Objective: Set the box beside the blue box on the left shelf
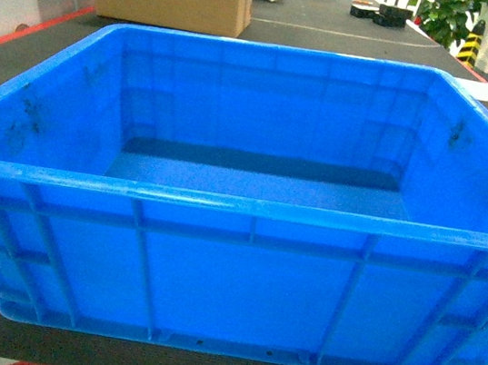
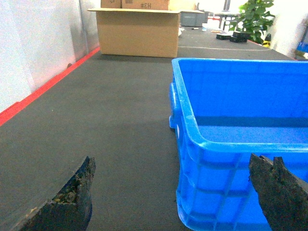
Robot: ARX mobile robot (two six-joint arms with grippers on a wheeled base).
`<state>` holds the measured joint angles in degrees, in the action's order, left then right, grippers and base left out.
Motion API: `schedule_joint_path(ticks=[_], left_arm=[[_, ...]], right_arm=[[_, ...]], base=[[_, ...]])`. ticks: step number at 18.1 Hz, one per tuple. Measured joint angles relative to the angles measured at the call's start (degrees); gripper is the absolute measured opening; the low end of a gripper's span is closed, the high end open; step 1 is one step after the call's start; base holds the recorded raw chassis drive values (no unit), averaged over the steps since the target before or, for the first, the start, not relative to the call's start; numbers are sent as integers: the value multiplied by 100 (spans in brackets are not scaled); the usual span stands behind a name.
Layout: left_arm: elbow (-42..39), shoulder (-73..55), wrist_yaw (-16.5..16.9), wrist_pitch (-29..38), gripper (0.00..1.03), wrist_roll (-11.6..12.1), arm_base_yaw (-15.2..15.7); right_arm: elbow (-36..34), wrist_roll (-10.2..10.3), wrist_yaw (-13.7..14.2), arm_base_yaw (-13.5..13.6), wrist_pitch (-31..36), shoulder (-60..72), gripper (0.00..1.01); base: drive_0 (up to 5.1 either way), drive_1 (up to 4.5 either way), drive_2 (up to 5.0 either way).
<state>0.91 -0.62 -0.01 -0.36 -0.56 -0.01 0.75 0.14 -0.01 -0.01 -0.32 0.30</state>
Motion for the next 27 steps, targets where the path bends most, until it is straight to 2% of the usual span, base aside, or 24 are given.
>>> schedule_joint_path(ticks=[2,3,4,5,6,7,8,9,10,12,15,19,23,27], left_arm=[[0,-11,-83,-9,98,4,-33],[4,-280,-592,334,98,33,-262],[101,-981,-704,981,98,61,-326],[190,-1447,-708,1392,98,55,-313],[452,-2378,-682,2216,98,42,-295],[890,-3432,-573,3071,98,42,-374],[1241,-4120,-483,3493,98,42,-435],[1926,-5149,-354,3436,98,59,-555],[2479,-6008,-271,3198,98,37,-619],[3480,-7309,-232,2782,98,-192,-605],[4286,-8240,-289,2546,98,-223,-546],[4402,-8876,-249,1943,98,-328,-538],[4457,-8979,-208,1517,98,-415,-540],[4551,-8974,-118,1307,98,-398,-560]], right_arm=[[2,7,22,4,-31,7,98],[68,127,358,168,-190,256,98],[181,350,422,212,208,957,98],[315,446,428,225,527,1357,98],[752,590,426,229,1189,2212,98],[1309,625,404,273,1845,3154,98],[1663,627,356,343,2184,3768,98],[2271,629,232,422,2350,4728,98],[2896,625,144,505,2216,5657,98],[3816,629,17,643,1663,6889,98],[4607,660,-52,758,1095,8011,98],[4911,745,-46,796,765,8900,98],[4940,791,-50,831,603,9152,98],[5189,846,-26,824,588,9267,98]], base=[[0,0,0],[0,0,0],[0,0,0],[0,0,0],[0,0,0],[0,0,0],[0,0,0],[0,0,0],[0,0,0],[0,0,0],[0,0,0],[0,0,0],[0,0,0],[0,0,0]])
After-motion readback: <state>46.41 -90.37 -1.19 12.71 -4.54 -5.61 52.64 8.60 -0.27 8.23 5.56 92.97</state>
